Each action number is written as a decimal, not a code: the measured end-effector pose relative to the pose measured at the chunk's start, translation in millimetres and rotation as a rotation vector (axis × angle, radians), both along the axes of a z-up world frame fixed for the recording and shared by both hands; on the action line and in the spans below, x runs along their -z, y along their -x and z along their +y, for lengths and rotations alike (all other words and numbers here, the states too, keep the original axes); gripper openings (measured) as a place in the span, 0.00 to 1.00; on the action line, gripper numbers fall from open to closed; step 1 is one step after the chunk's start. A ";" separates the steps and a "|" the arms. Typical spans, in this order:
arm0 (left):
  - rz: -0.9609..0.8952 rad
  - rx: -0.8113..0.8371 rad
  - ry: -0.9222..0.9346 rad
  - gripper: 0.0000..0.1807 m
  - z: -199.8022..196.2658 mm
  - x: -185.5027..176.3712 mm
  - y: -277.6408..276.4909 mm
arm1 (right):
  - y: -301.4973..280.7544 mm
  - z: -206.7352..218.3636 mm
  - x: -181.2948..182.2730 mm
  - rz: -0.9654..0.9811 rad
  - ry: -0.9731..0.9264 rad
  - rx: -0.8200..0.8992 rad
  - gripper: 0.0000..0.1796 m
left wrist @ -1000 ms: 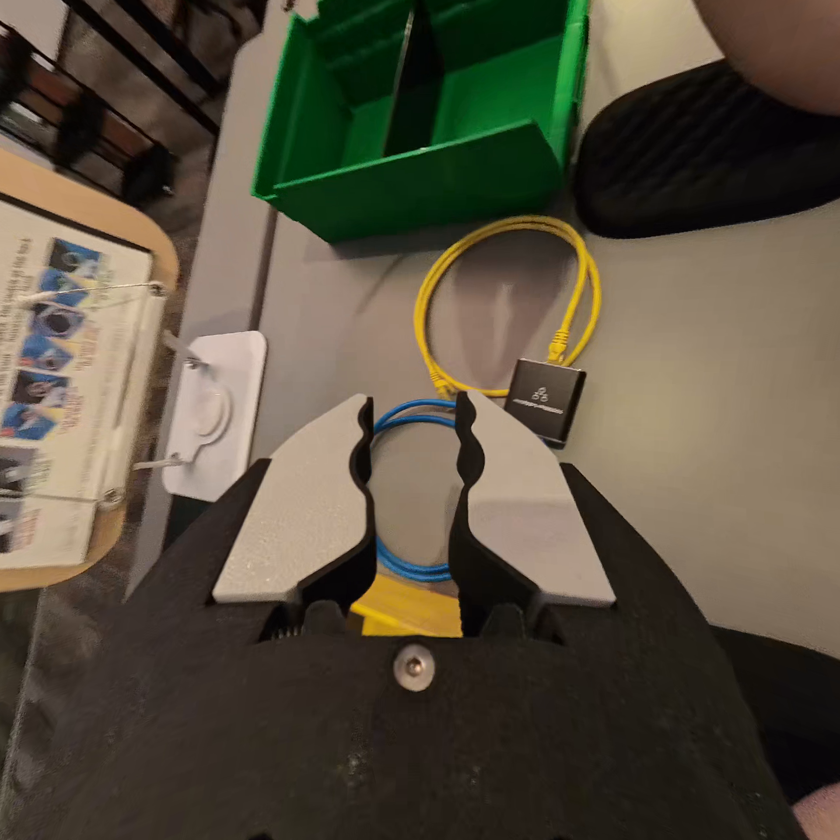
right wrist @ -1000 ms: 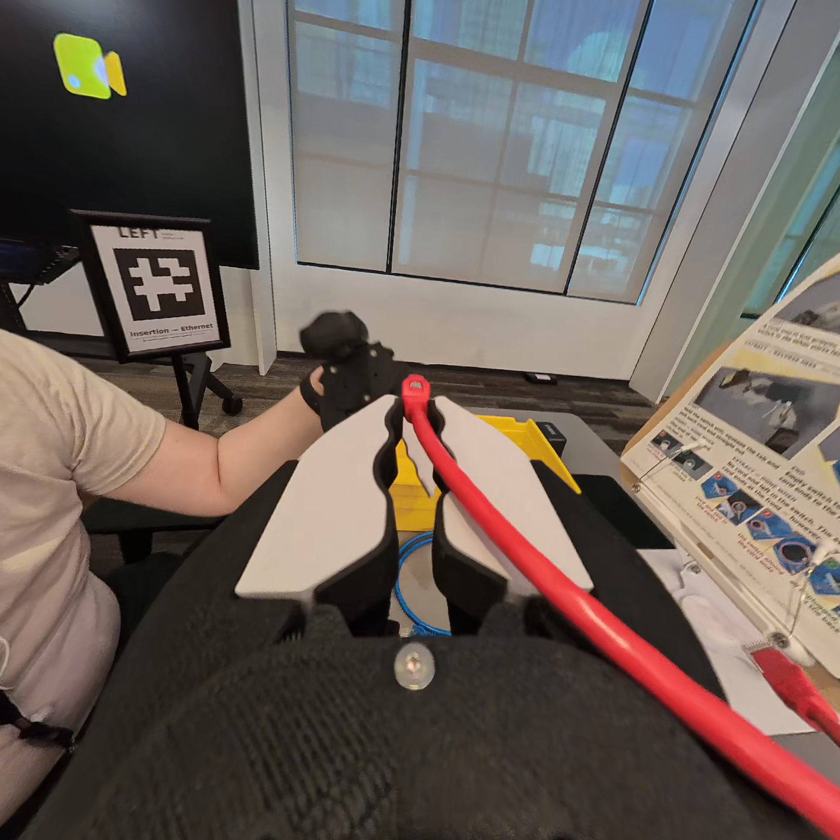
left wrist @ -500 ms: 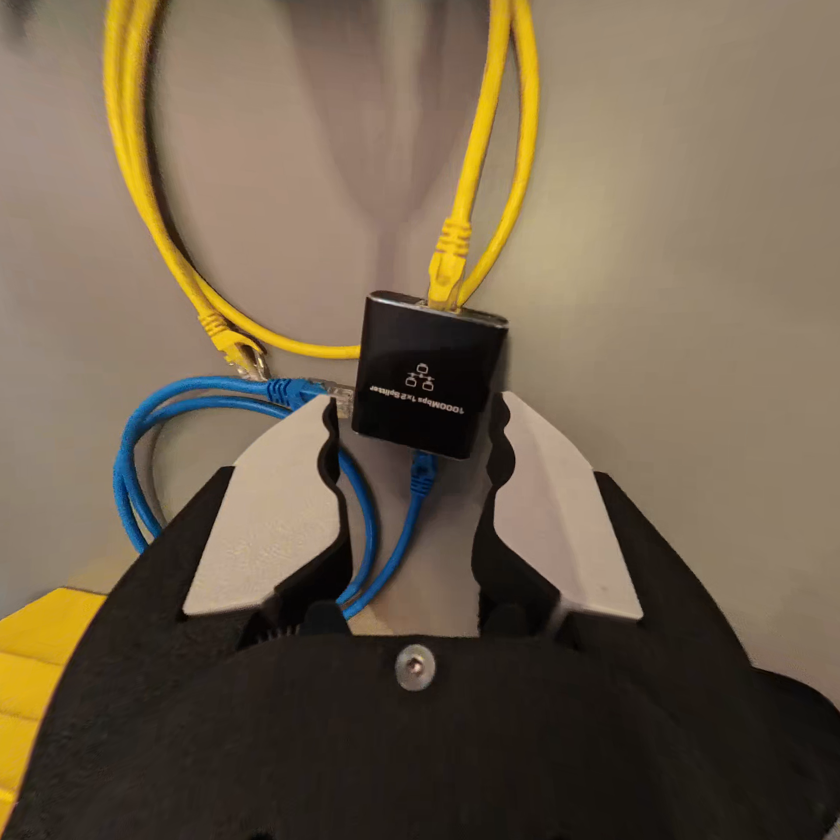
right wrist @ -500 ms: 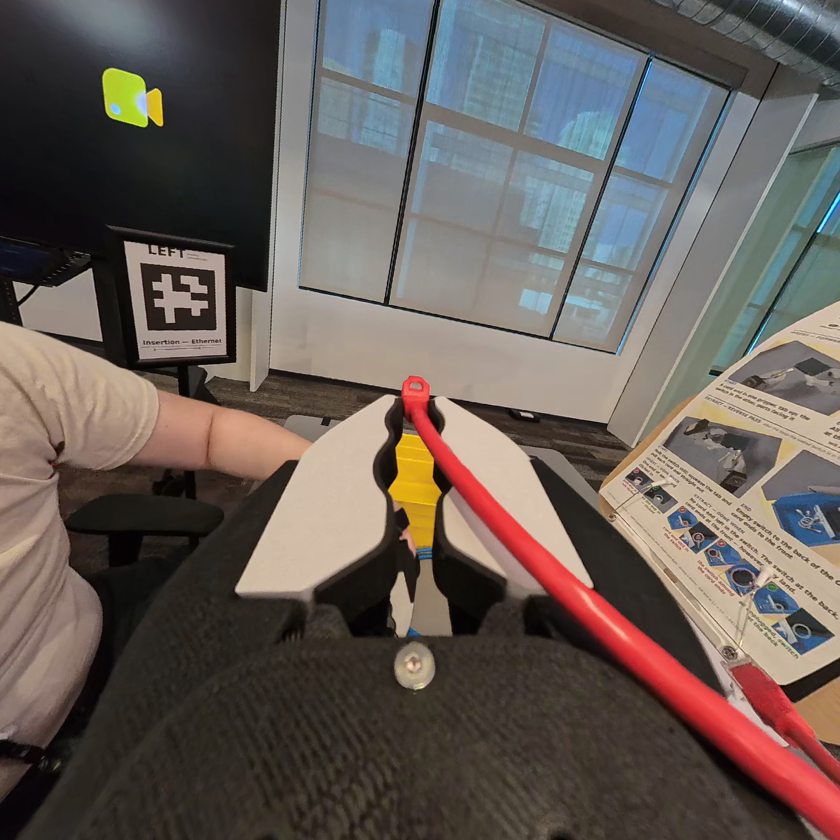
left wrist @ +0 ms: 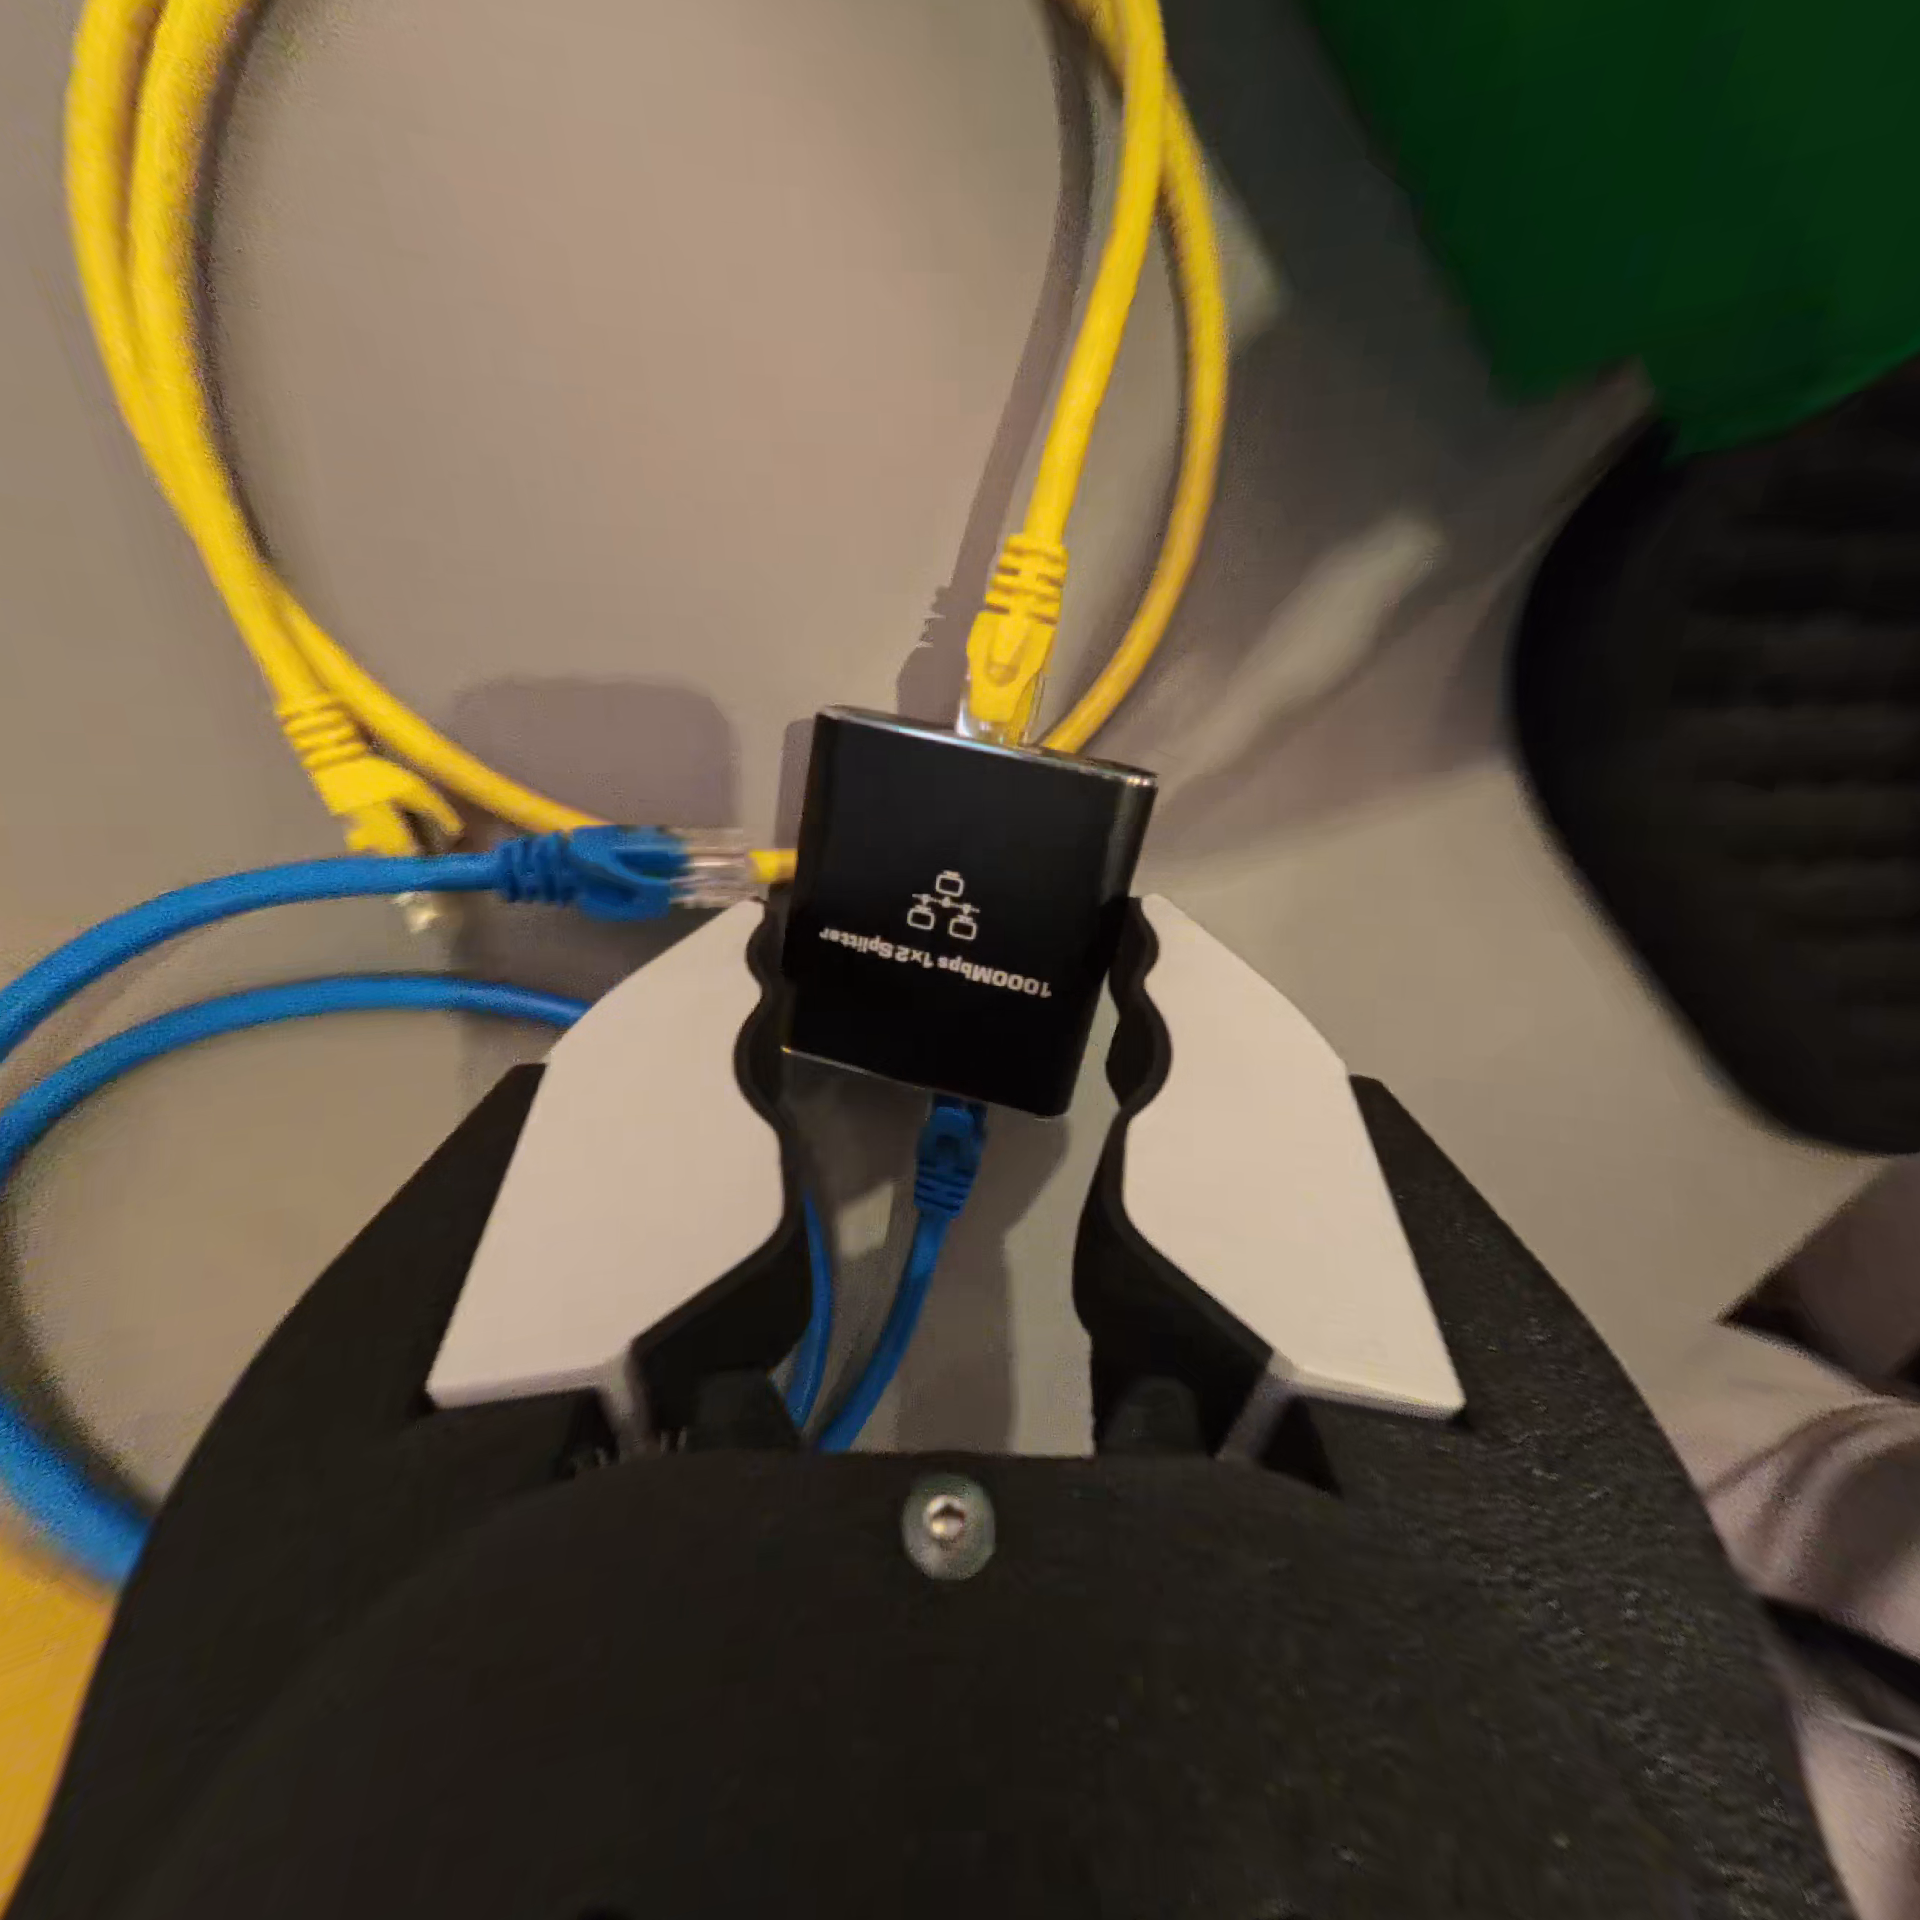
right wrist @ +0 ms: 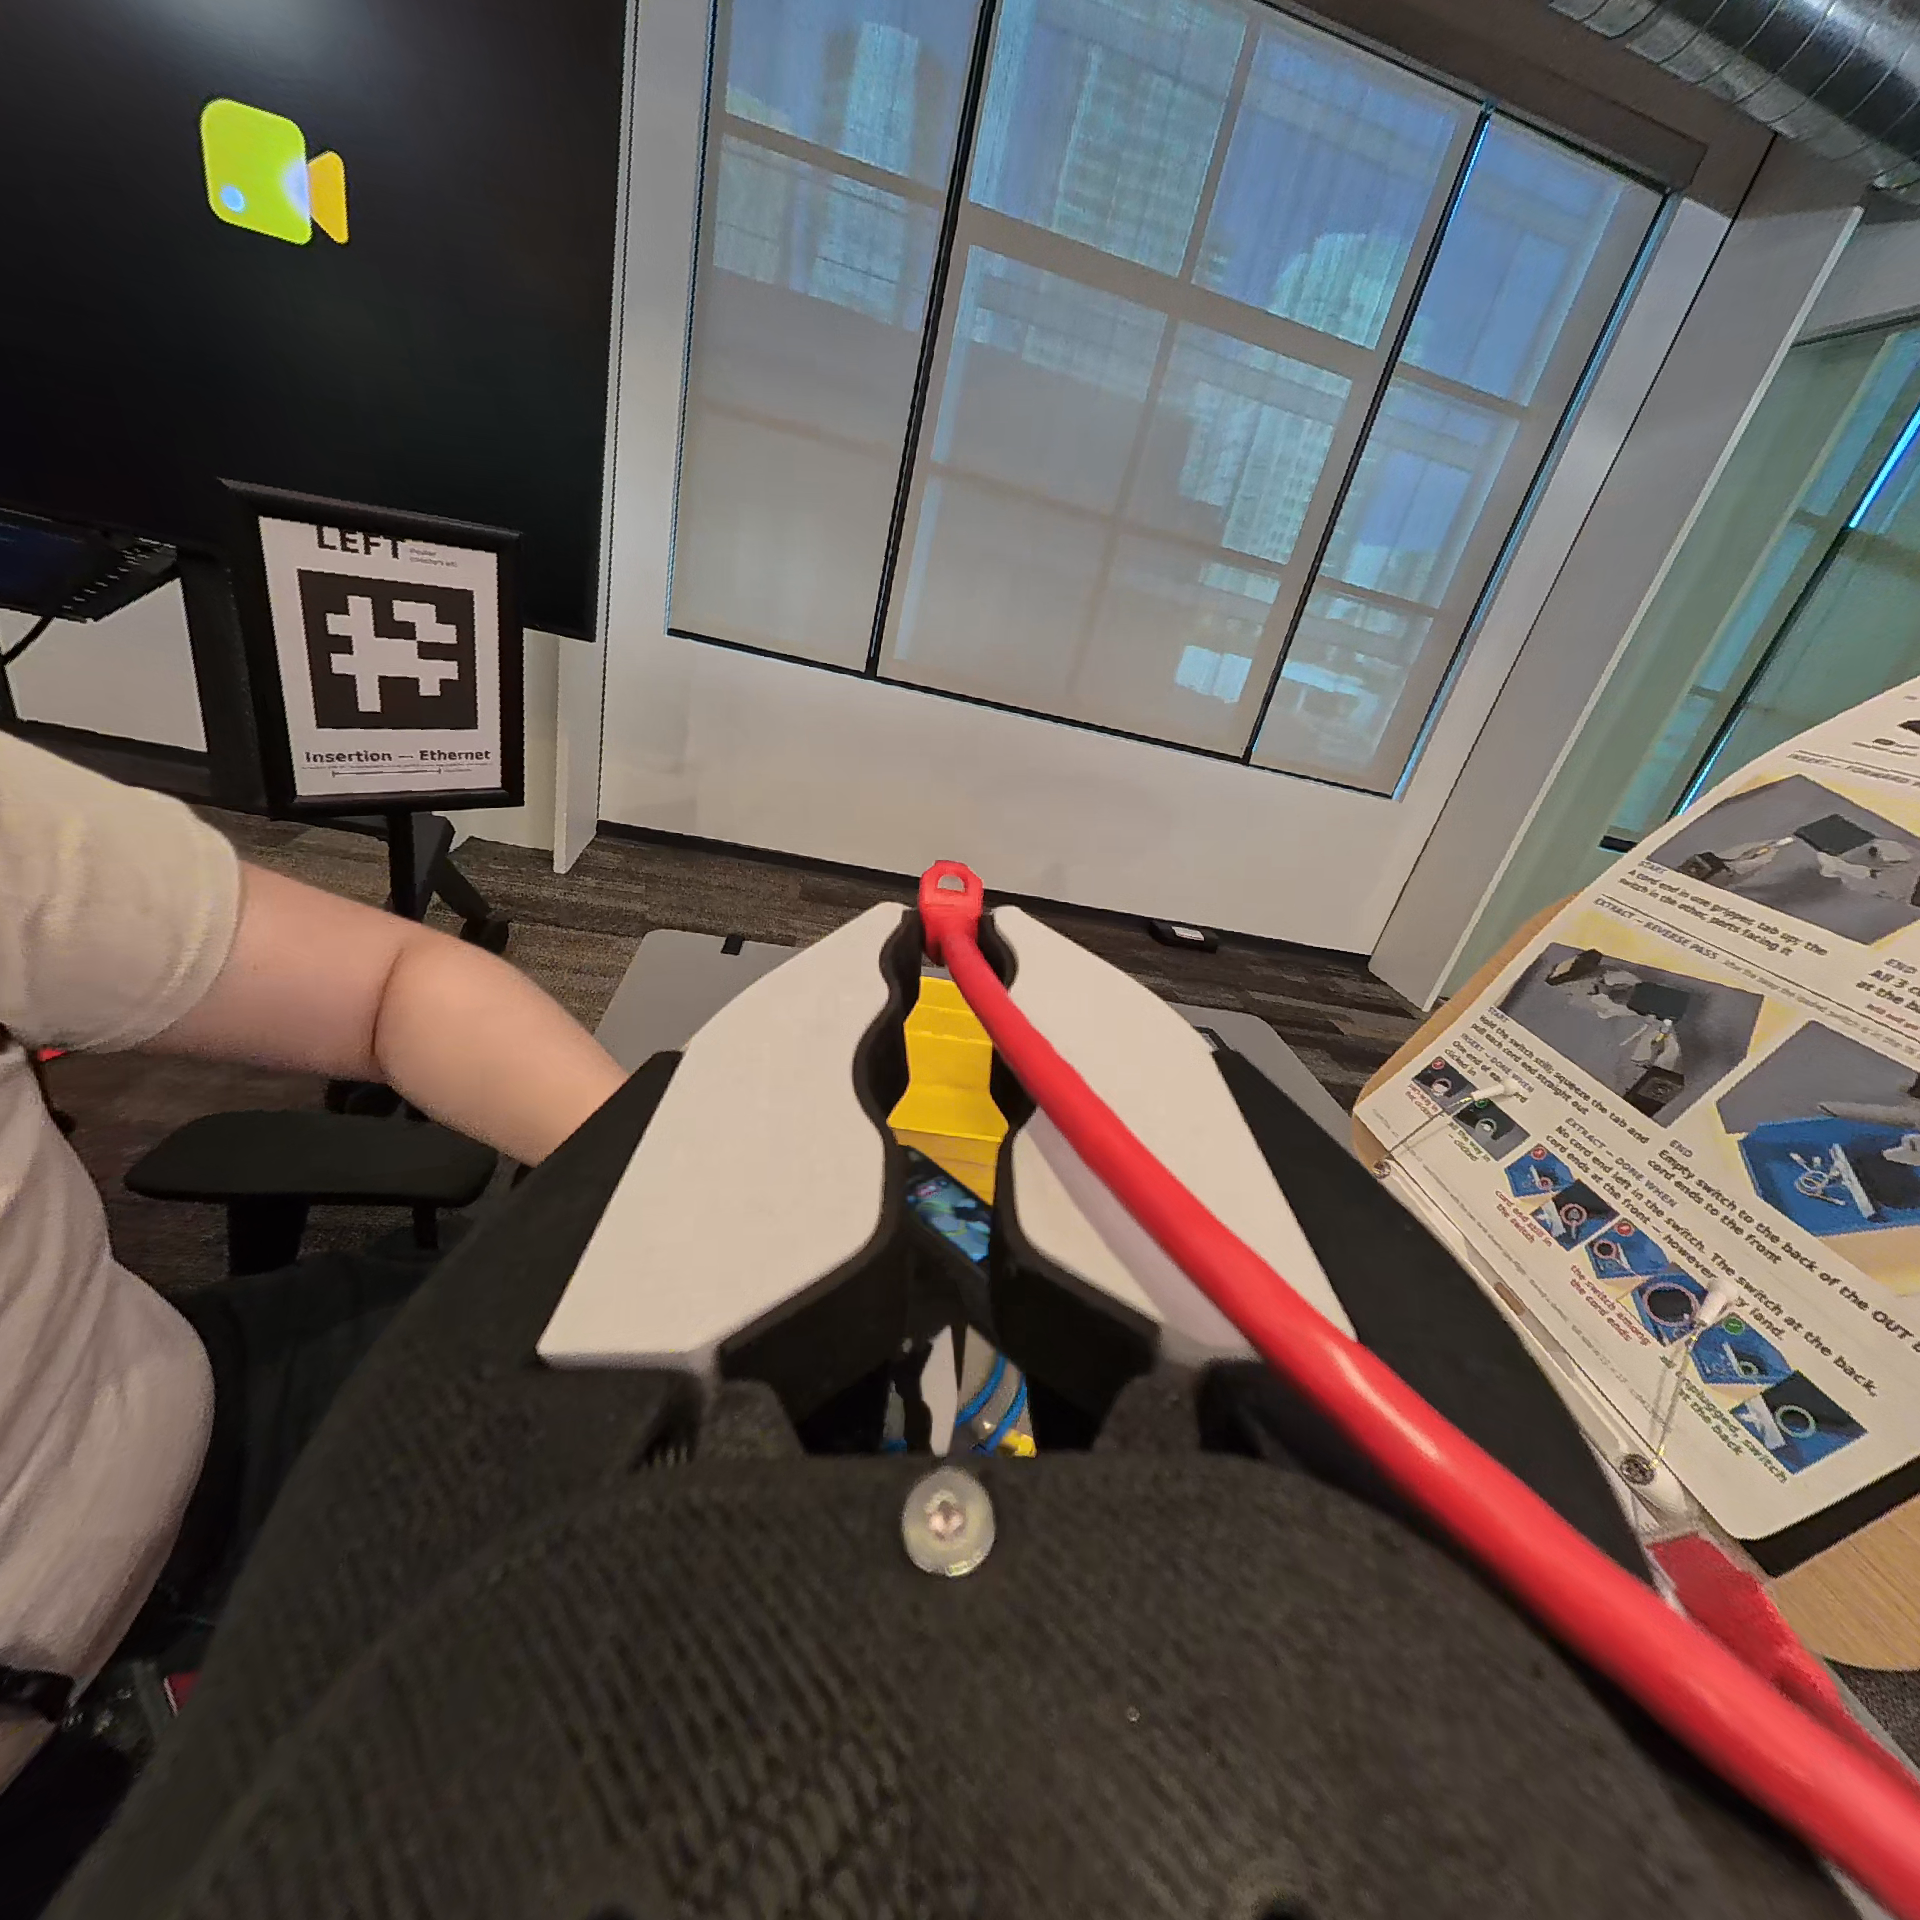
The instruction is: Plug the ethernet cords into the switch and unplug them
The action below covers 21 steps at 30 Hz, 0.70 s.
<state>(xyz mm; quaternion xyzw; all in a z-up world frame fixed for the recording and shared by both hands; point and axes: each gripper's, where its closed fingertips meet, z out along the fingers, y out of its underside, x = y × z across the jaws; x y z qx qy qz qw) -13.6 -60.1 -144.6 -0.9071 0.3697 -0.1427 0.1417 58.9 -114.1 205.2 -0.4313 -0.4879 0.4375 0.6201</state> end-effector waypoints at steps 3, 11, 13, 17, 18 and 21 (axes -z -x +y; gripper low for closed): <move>-0.177 0.019 0.125 0.27 -6.9 -15.2 -23.5 | 2.6 -1.6 1.1 -0.009 -0.004 -0.004 0.06; 0.082 0.216 0.064 0.25 -50.3 -15.2 62.1 | 2.0 -3.6 1.0 -0.012 -0.021 -0.005 0.06; 0.182 0.260 0.031 0.26 -67.1 -1.9 83.9 | 0.7 -3.5 -0.2 -0.004 -0.026 -0.004 0.06; 0.277 0.240 -0.056 0.23 -72.6 10.8 101.3 | 2.1 -2.1 0.6 -0.010 -0.024 0.006 0.06; 0.235 0.219 -0.041 0.19 -75.8 11.3 95.6 | 3.3 -2.3 1.7 -0.016 -0.023 0.006 0.06; 0.102 0.233 0.016 0.21 -91.1 9.7 71.3 | 7.4 -1.9 3.8 -0.031 -0.018 0.012 0.06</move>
